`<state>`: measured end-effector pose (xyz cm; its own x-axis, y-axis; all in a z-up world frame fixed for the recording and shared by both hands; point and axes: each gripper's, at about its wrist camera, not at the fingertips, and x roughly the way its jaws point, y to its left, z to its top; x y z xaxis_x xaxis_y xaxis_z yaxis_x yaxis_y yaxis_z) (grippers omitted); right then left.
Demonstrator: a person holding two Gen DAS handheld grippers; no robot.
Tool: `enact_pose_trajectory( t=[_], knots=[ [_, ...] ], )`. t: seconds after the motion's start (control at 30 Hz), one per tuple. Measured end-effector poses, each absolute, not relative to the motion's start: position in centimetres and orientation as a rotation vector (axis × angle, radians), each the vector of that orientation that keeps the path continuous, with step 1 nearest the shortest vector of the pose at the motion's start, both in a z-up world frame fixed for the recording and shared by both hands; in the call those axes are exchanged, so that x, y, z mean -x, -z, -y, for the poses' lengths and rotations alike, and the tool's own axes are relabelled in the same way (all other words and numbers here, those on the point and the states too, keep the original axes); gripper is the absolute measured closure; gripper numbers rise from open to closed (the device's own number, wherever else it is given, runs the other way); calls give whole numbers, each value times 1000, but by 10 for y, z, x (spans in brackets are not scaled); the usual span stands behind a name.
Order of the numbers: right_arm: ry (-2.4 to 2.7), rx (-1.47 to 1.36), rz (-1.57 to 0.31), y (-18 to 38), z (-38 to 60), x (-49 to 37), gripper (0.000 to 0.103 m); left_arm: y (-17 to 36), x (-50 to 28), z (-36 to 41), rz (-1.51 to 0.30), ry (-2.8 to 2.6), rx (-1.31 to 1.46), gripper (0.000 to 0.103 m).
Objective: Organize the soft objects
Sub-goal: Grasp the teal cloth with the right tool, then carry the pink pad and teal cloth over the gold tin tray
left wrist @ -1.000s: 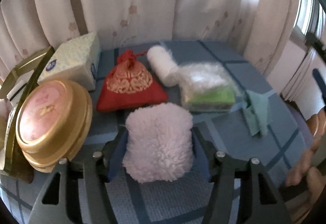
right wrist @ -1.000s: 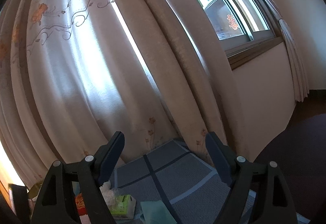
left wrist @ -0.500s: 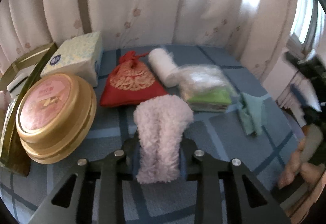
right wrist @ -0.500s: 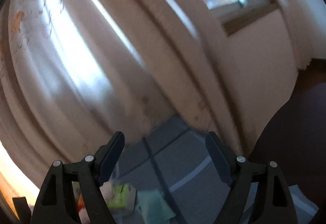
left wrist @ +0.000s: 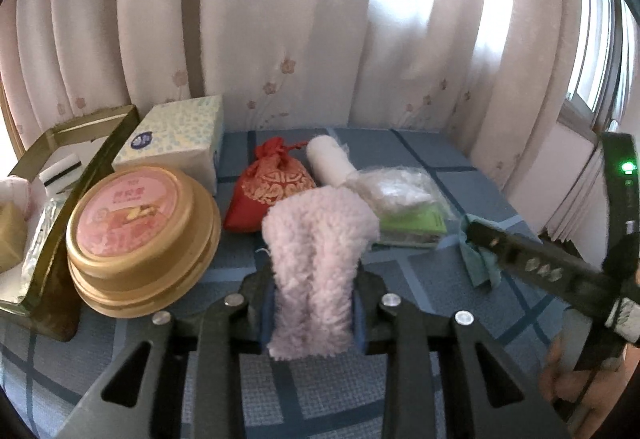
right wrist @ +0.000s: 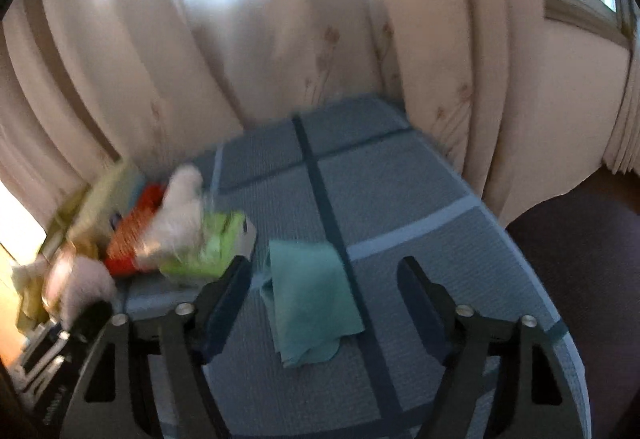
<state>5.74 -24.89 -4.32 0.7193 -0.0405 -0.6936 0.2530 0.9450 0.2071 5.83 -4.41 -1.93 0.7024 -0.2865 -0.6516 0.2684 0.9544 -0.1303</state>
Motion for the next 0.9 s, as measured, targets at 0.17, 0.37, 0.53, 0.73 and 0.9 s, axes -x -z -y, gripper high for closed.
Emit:
enact_pose_trajectory(
  t=[0.17, 0.37, 0.53, 0.73, 0.9],
  knots=[
    [191, -181, -813, 51, 233, -63, 58, 21, -60, 43, -748, 312, 31, 75],
    [190, -188, -794, 49, 234, -59, 92, 20, -60, 39, -736, 319, 57, 75],
    [186, -248, -716, 40, 233, -42, 92, 18, -54, 31, -709, 331, 80, 75],
    [162, -262, -587, 24, 213, -19, 92, 22, -49, 9, -697, 300, 100, 75],
    [110, -257, -539, 14, 186, -18, 92, 11, -45, -14, -638, 251, 88, 75]
  ],
)
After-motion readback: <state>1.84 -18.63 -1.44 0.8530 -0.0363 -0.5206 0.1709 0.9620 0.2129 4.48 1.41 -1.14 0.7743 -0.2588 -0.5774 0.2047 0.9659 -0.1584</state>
